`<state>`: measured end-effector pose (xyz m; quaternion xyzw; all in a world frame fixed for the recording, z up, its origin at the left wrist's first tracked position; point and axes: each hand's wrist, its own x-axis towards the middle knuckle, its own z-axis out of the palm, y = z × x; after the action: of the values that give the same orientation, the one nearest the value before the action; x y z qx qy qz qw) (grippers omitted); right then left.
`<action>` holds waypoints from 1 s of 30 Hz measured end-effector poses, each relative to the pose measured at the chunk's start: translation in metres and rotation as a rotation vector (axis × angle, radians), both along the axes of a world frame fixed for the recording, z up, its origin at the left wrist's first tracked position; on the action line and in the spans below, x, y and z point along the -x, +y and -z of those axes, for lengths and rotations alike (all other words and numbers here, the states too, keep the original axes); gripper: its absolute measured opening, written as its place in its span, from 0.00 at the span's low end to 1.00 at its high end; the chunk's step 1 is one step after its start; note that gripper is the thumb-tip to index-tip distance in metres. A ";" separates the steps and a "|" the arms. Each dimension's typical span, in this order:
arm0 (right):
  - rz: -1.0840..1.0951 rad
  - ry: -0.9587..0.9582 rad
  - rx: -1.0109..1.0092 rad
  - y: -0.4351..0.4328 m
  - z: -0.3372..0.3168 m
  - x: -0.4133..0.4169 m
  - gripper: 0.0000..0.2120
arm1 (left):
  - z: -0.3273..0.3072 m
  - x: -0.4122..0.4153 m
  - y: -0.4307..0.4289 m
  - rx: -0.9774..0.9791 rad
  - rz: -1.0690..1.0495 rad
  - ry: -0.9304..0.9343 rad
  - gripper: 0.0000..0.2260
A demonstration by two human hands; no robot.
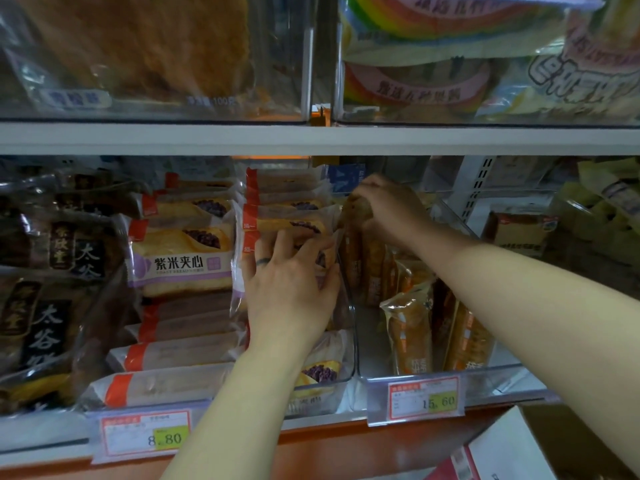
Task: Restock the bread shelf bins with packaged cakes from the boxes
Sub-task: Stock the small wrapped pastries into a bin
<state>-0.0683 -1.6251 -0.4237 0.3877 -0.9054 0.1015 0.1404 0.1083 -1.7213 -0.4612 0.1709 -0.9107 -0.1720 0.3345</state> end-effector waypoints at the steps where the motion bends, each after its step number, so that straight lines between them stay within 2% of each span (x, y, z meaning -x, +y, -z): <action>1: -0.006 -0.018 0.037 0.005 -0.002 -0.003 0.22 | 0.000 0.000 0.000 -0.007 0.001 -0.003 0.14; 4: -0.086 -0.054 0.093 0.025 -0.007 -0.013 0.17 | -0.001 0.000 -0.001 -0.021 0.007 -0.017 0.14; 7: -0.113 -0.069 -0.070 0.042 -0.005 -0.019 0.14 | 0.000 0.001 0.000 -0.010 -0.001 -0.032 0.14; 9: -0.061 -0.057 -0.170 0.046 -0.003 -0.020 0.16 | 0.000 0.000 0.000 -0.003 -0.004 -0.023 0.13; 13: -0.011 -0.082 -0.228 0.046 -0.008 -0.024 0.21 | -0.004 -0.002 0.005 -0.037 -0.002 0.008 0.16; 17: -0.027 -0.209 -0.109 0.065 -0.024 -0.038 0.21 | -0.013 -0.009 0.016 -0.018 0.099 0.127 0.16; 19: -0.006 -0.228 -0.081 0.086 -0.028 -0.050 0.20 | -0.024 -0.013 0.028 0.017 0.194 0.056 0.14; 23: -0.033 -0.196 -0.005 0.135 -0.023 -0.082 0.19 | -0.036 -0.015 0.063 0.210 0.296 -0.301 0.15; 25: -0.025 -0.175 -0.032 0.154 -0.017 -0.095 0.20 | -0.033 -0.013 0.073 0.273 0.315 -0.457 0.17; 27: -0.003 -0.102 -0.122 0.166 -0.012 -0.103 0.22 | -0.031 -0.010 0.079 0.309 0.320 -0.515 0.19; 30: 0.036 -0.017 -0.193 0.173 -0.005 -0.106 0.22 | -0.030 -0.004 0.089 0.305 0.362 -0.507 0.20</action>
<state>0.0381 -1.4517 -0.4190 0.3822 -0.9190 0.0144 0.0962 0.1119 -1.6325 -0.4310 -0.0082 -0.9956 -0.0424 0.0834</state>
